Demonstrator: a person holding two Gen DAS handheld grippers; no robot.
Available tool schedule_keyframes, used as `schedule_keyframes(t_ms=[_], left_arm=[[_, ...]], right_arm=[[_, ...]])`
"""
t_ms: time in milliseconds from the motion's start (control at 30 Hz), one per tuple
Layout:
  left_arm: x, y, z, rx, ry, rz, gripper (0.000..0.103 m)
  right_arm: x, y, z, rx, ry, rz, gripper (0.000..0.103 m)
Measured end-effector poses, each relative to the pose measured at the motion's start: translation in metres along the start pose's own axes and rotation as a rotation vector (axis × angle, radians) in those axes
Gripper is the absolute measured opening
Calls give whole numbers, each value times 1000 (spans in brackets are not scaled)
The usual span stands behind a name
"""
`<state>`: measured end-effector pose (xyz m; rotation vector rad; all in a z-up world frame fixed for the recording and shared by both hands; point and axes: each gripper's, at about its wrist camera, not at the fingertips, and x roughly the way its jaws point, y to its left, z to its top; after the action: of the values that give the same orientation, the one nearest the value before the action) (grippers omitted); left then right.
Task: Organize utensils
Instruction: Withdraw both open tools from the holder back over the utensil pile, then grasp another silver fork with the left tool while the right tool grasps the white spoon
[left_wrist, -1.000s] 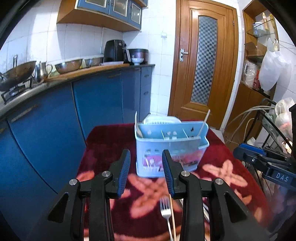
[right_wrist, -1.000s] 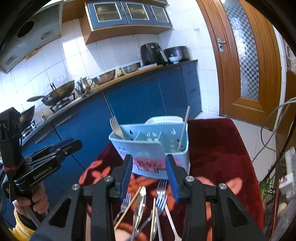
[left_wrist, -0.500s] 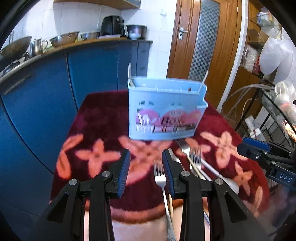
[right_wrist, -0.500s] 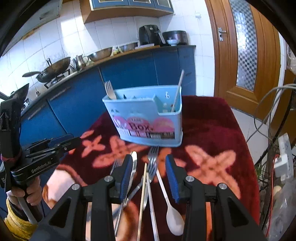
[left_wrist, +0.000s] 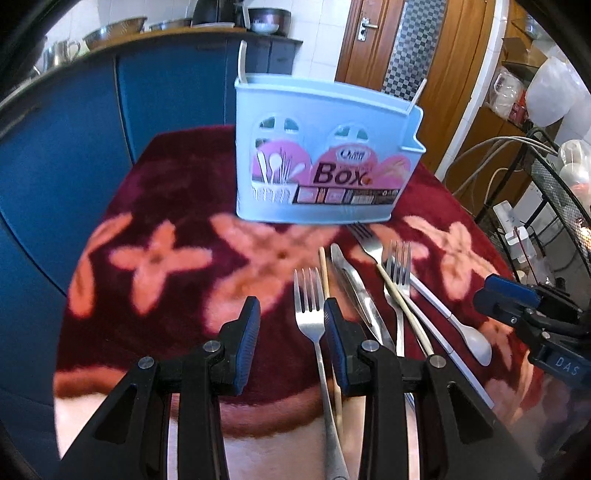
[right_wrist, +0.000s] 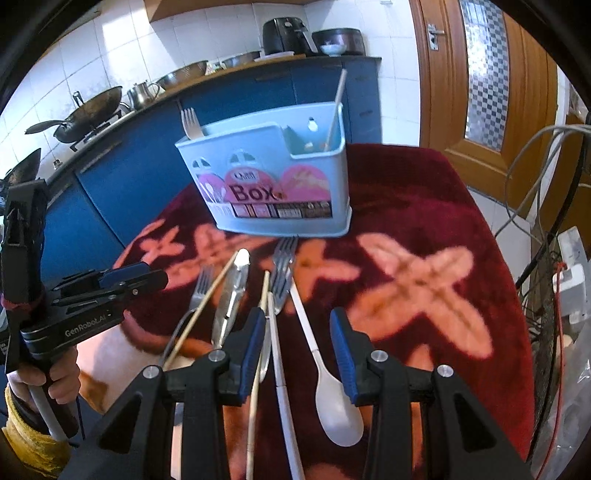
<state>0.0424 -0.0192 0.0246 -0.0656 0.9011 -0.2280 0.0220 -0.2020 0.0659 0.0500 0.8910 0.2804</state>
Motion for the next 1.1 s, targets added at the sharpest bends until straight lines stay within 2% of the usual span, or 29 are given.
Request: schedule_keyframes(t_ms=[467,867,1100], left_arm=[[36,5,-7,-46,67,-49,36],[55,-4,-2,15,27,-14,36],[52,-5,-2,21,30,-65,34]], right_arm=[[15,-16,-20,43,80,-4,40],[31,-20,-21,45,118,-7,40],[37,-21,-19,40,127,-7,40]])
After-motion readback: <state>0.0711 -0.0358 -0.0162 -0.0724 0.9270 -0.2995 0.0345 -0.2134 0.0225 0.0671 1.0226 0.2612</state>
